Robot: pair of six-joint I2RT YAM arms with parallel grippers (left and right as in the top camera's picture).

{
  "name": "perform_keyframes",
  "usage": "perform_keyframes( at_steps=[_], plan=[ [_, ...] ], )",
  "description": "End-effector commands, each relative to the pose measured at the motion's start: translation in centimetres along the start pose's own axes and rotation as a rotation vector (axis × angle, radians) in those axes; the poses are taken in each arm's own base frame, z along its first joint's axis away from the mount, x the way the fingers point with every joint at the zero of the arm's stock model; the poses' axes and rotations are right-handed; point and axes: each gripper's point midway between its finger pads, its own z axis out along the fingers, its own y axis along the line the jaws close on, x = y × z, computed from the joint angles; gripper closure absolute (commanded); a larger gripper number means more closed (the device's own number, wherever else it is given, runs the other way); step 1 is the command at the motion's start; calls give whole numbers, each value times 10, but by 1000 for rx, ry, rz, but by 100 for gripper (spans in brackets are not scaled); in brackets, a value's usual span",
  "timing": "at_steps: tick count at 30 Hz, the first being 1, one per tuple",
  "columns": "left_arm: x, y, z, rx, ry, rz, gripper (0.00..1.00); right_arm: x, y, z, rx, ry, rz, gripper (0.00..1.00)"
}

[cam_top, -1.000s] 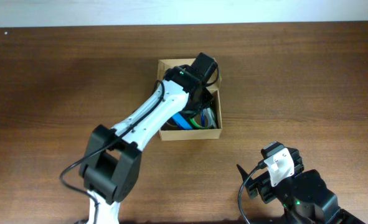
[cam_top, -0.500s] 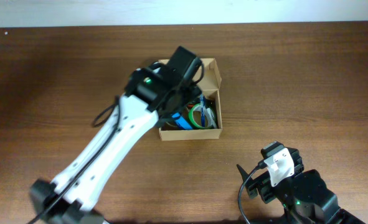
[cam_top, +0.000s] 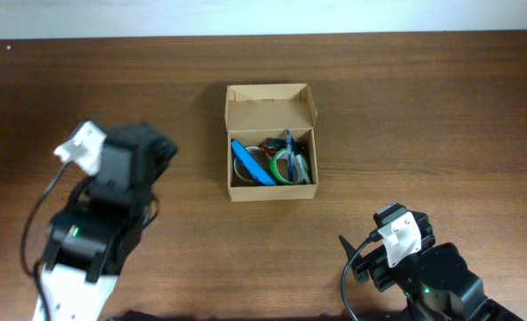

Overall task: Pack container
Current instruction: 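Withdraw the left gripper from the box to the left side, then move both grippers to the box lid's left and right edges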

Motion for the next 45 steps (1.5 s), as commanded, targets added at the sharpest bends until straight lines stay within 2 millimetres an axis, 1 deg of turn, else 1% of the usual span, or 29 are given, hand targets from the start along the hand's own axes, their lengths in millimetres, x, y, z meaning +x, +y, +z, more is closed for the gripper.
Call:
perform_keyframes(
  at_steps=[1,6,8,38,41,45],
  plan=[
    [-9,39,7,-17,-56,198,0,1,-1,0,5,-3,15,1],
    [-13,65,8,-34,-81,288,0,1,-1,0,5,-3,15,1],
    [-14,69,6,-34,-84,311,0,1,-1,0,5,-3,15,1],
    [-15,69,6,-28,-79,327,0,0,-3,0,13,-6,9,1],
    [-15,69,6,-27,-80,327,0,-9,-8,0,43,-43,12,1],
    [-13,68,6,-19,-73,327,1,-31,-4,-5,15,-124,28,1]
  ],
)
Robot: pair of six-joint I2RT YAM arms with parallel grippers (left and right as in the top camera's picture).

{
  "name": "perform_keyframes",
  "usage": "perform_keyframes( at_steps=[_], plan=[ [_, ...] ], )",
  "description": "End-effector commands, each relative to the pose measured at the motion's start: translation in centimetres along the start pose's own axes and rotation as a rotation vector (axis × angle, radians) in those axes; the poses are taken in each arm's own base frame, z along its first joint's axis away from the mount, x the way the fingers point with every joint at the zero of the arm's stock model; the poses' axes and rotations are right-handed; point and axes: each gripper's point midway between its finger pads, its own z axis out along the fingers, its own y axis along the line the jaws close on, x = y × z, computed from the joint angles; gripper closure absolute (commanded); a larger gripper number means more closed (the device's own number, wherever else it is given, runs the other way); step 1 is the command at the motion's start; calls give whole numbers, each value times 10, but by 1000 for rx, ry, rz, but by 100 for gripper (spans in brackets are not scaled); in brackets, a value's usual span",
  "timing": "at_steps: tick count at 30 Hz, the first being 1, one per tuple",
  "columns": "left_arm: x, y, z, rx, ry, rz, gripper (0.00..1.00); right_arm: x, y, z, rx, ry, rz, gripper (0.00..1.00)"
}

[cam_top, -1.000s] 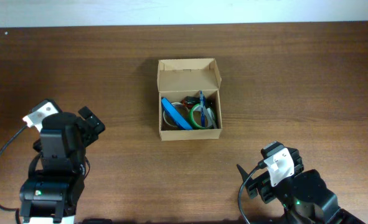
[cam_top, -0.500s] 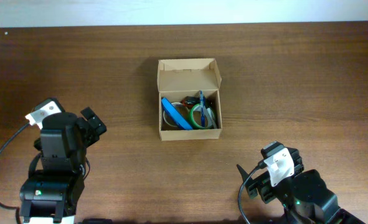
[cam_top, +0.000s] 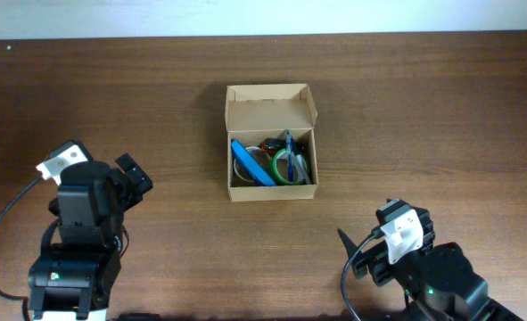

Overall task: Pack container
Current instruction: 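Move both grippers to the box lid's left and right edges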

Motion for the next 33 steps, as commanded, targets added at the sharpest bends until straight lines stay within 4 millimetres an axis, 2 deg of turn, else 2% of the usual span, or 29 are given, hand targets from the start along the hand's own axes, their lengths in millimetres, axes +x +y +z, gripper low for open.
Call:
perform_keyframes(
  at_steps=[1,7,15,18,23,29,30,31,33],
  plan=[
    [4,-4,0,32,18,16,0,-19,-1,-5,-3,-71,19,1],
    [16,-35,10,170,106,18,1,-55,-3,-8,3,-214,51,1],
    [4,-82,46,251,229,29,0,-75,-22,8,84,-153,202,1],
    [-3,-98,61,269,263,29,0,-82,-39,21,149,-84,273,1],
    [-8,-122,90,325,318,8,1,-99,-69,53,212,64,328,1],
    [-11,-130,126,348,330,-98,0,-129,-90,100,219,84,260,1],
    [-11,-131,132,346,328,-116,2,-131,-94,108,229,81,239,1],
    [-11,-133,138,348,324,-124,10,-131,-98,114,235,81,233,6],
    [-9,-136,150,346,326,-150,35,-121,-115,135,269,108,262,18]
  ],
)
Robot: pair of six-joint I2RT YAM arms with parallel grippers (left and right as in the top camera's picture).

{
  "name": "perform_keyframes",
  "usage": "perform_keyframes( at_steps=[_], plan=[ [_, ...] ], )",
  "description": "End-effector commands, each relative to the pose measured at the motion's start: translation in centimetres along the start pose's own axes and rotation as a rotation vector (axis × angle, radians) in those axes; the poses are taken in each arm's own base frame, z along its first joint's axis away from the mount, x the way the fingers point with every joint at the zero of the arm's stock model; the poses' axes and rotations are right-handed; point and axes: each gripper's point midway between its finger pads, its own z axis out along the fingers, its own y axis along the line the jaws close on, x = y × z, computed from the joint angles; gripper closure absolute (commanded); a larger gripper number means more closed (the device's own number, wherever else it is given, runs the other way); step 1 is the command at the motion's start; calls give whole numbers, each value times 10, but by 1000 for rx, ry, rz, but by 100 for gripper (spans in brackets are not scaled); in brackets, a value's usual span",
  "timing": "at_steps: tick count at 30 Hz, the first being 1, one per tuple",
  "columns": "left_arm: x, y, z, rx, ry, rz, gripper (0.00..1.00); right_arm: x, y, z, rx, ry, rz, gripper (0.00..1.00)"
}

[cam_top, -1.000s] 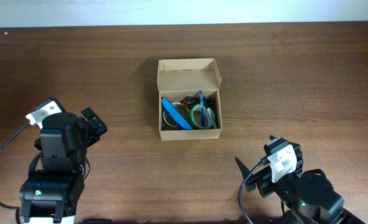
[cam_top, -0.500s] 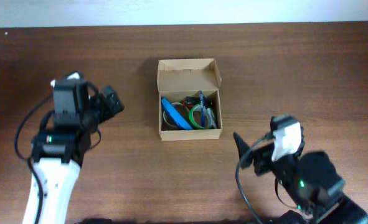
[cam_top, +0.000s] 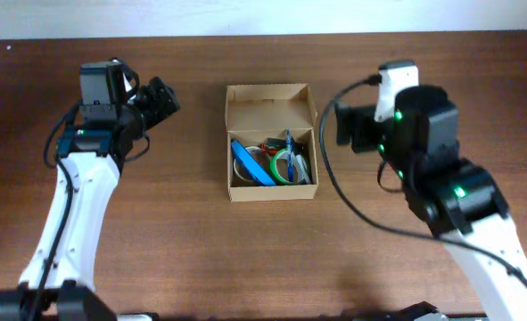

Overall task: Pack container
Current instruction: 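Move both grippers to the box lid's left and right edges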

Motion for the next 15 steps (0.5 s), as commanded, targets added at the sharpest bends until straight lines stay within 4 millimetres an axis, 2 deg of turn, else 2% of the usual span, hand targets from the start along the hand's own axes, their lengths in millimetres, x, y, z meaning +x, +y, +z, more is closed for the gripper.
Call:
perform_keyframes(
  at_steps=[1,3,4,5,7,12,13,15],
  plan=[
    [-2,-1,21,25,18,-91,48,3,-22,36,47,44,15,28],
    [2,4,35,10,37,-154,77,18,-37,59,73,103,83,50],
    [6,8,44,-1,51,-188,94,28,-45,71,75,140,125,68],
    [9,11,50,-10,61,-212,98,36,-50,80,72,169,160,80],
    [16,19,67,-31,87,-272,98,53,-60,97,53,228,248,96],
    [43,24,100,-22,198,-400,98,92,-76,130,-13,358,473,96],
    [53,22,111,3,241,-441,98,104,-78,140,-40,398,543,96],
    [61,18,122,37,285,-480,98,116,-76,150,-76,437,605,96]
  ],
)
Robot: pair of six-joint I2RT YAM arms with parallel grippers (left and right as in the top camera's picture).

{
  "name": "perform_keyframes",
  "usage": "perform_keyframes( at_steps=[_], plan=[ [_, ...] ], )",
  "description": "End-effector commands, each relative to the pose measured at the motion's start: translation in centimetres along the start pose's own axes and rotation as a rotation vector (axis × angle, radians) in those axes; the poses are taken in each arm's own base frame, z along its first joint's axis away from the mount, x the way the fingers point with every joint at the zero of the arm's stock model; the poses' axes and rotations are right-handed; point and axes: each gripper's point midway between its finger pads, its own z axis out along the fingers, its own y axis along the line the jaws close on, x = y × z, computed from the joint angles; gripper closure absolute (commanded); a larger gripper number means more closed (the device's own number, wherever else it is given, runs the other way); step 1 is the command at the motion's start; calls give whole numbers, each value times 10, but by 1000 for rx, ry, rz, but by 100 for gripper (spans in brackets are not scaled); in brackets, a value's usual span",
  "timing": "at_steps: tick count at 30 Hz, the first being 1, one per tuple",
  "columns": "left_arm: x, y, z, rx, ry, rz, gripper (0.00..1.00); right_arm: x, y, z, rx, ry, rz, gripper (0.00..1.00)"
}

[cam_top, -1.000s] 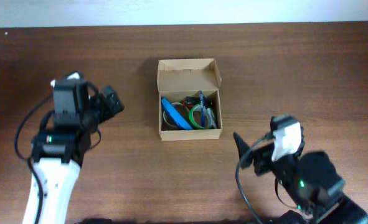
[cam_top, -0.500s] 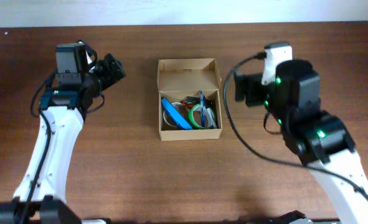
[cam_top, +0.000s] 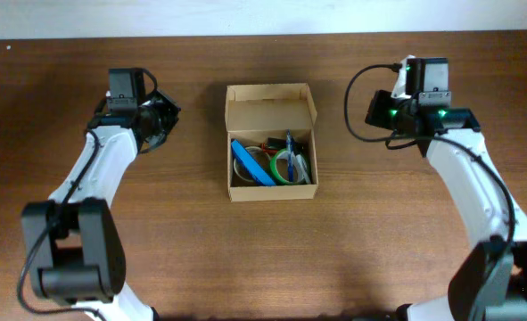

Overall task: Pack container
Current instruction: 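Move both grippers to the box lid's left and right edges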

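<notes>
A small cardboard box (cam_top: 272,185) stands open in the middle of the table, its lid flap (cam_top: 270,105) folded up at the back. Inside lie a blue flat piece (cam_top: 251,161), green rings (cam_top: 285,166) and a few small red and blue items. My left gripper (cam_top: 163,114) hovers to the left of the box, pointing toward it, fingers apart and empty. To the right of the box is my right gripper (cam_top: 376,111), also turned toward it; its fingers are too dark to read.
The brown wooden table (cam_top: 263,259) runs to a pale wall strip at the far edge. Black cables hang from both wrists. No loose objects show outside the box.
Both arms have drawn slightly outward and back: the left gripper sits a little lower and the right wrist has shifted right. The box and its contents have not moved.
Both arms were first folded low near the front edge, left and right of the filled open box. They stayed low at the second moment. Then they stood raised and extended on either side of the box, where they remain now.
</notes>
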Motion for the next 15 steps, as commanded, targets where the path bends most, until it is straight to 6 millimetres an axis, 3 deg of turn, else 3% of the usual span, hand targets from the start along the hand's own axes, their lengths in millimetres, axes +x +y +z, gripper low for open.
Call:
perform_keyframes(
  at_steps=[1,7,15],
  plan=[
    [18,-8,24,82,138,-139,98,14,10,24,-151,116,176,97],
    [49,-9,58,128,293,-227,98,51,19,72,-257,303,333,96],
    [79,-19,73,140,360,-221,98,65,35,97,-324,360,380,96]
  ],
)
